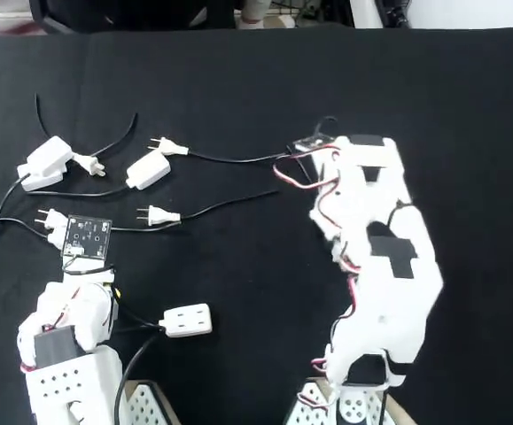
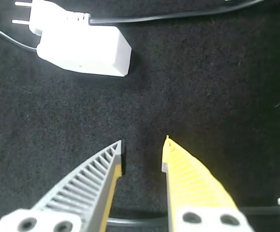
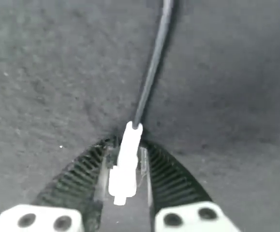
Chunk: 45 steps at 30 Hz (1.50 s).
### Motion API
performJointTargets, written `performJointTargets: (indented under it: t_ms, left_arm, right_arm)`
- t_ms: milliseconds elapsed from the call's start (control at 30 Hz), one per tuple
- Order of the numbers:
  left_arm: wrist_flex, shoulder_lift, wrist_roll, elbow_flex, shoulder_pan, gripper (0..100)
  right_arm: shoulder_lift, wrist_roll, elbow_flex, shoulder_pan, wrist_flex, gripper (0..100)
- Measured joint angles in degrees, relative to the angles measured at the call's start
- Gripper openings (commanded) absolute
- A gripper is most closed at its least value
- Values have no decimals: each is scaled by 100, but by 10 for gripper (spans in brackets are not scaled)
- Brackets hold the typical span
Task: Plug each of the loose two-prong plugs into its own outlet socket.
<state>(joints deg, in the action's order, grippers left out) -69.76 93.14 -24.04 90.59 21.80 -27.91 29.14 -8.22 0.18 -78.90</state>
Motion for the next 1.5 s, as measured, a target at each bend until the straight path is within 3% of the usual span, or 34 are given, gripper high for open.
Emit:
performJointTargets:
  t_ms: [133,567,700,1500]
  left_arm:
    - [0,0,0,0,0,141]
    - [0,0,0,0,0,141]
    - [-53,0,0,0,0,141]
    - [-88,0,0,0,0,141]
  right_arm:
    - [-211,0,237,-281,-404,143]
    - [-492,105,536,-475,-985,73]
    - [-510,343,545,-475,-1011,11]
    - [-642,809,668,-448,-1116,11]
